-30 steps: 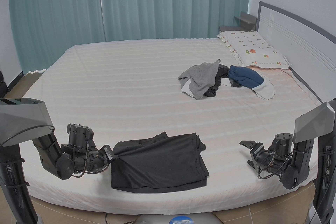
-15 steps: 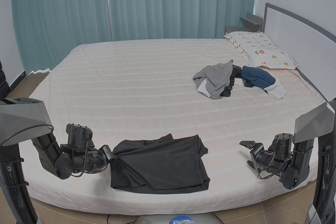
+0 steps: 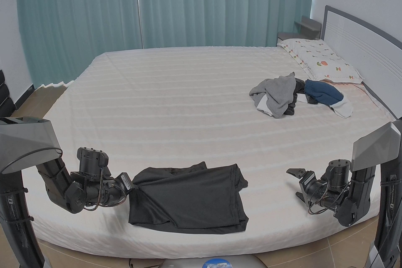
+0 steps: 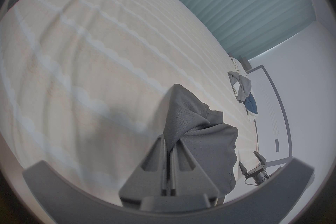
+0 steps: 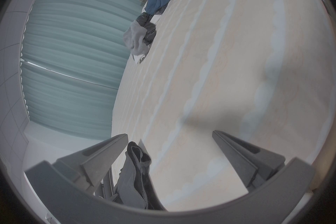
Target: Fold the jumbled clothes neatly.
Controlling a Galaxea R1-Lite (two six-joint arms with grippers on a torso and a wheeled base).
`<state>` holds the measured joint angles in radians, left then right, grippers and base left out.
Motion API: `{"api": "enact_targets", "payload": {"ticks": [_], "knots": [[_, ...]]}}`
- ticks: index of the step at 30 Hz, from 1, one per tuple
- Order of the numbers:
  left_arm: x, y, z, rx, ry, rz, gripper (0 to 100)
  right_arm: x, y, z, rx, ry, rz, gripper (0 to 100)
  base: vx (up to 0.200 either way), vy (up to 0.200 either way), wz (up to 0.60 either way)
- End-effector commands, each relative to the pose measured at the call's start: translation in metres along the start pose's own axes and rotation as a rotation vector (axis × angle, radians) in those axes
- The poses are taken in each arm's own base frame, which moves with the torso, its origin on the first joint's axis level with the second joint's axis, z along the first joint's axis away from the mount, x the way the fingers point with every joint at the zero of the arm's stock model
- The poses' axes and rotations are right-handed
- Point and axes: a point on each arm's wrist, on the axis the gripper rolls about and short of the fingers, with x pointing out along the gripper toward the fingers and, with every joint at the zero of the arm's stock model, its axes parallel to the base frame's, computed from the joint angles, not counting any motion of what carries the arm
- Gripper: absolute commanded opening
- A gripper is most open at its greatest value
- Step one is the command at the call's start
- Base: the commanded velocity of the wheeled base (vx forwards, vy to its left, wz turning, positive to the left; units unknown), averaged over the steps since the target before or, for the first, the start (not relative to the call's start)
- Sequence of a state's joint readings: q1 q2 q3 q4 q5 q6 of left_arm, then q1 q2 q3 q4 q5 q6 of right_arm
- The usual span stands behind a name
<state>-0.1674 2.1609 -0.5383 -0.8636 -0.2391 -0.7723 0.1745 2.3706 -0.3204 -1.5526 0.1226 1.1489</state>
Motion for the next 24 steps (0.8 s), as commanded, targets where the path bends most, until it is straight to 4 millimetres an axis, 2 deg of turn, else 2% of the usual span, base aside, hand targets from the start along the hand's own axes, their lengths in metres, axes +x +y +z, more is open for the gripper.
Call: {"api": "enact_targets", "payload": {"ticks": [1, 20, 24], "knots": [[0.0003, 0.0008, -0.0006, -0.002, 0.002, 0.004, 0, 0.0001, 0.0011, 0.0004, -0.002, -0.005, 0.012, 100, 0.000, 0.200, 0.00], [0.0020, 0.0005, -0.0058, -0.003, 0.023, 0.068, 0, 0.0004, 0.0009, -0.0002, -0.004, -0.003, 0.011, 100, 0.000, 0.200, 0.00], [0.0027, 0.0003, -0.0088, 0.001, 0.033, 0.071, 0, 0.0004, 0.0011, -0.0006, -0.008, -0.002, 0.011, 100, 0.000, 0.000, 0.00]]}}
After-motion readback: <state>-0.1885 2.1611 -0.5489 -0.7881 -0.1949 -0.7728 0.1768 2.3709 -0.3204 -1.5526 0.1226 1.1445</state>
